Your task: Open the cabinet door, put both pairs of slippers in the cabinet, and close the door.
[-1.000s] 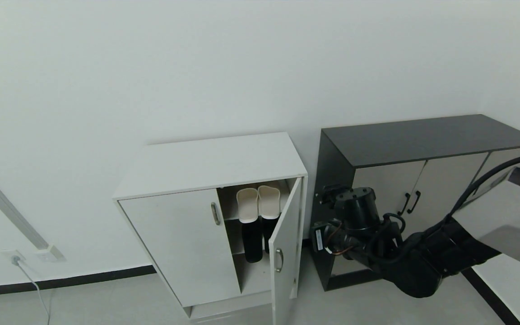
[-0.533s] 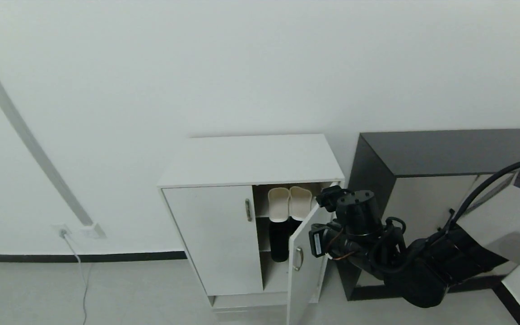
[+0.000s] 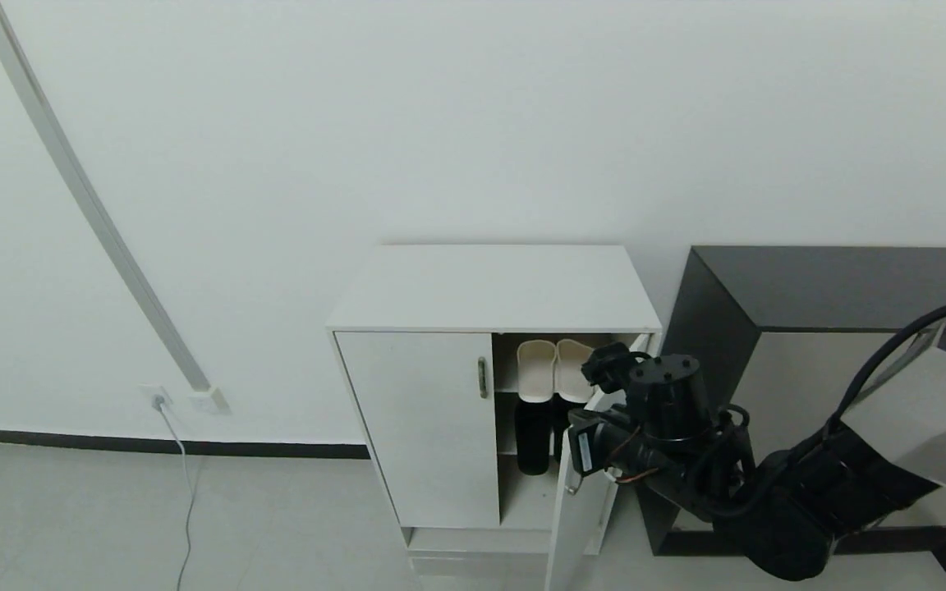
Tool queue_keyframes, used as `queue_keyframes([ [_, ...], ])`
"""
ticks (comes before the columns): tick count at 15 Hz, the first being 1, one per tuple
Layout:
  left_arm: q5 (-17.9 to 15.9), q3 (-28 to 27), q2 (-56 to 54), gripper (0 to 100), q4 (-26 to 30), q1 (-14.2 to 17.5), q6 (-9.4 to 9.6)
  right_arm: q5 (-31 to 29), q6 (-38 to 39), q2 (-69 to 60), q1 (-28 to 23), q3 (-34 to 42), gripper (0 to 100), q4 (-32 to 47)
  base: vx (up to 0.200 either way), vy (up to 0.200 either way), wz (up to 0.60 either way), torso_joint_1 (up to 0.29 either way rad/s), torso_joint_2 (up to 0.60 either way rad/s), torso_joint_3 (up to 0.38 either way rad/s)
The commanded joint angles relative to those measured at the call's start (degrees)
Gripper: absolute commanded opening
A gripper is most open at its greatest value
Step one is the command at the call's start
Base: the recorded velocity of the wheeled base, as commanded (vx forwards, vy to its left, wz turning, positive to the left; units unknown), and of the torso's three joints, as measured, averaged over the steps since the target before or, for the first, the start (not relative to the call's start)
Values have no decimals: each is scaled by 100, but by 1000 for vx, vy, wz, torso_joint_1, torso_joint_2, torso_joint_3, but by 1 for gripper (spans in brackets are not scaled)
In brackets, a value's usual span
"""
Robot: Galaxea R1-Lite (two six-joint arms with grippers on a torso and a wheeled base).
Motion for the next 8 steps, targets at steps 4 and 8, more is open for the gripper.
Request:
queue_keyframes([
  [4,3,0,6,0,0,0,-4,8,-121,-630,-72,1091,0,-29,50,0,0,1,1,-1],
  [8,3,0,-2,0,0,0,-21,8,-218,-569,-81,1759,0,-258,200,0,0,-6,0,7],
])
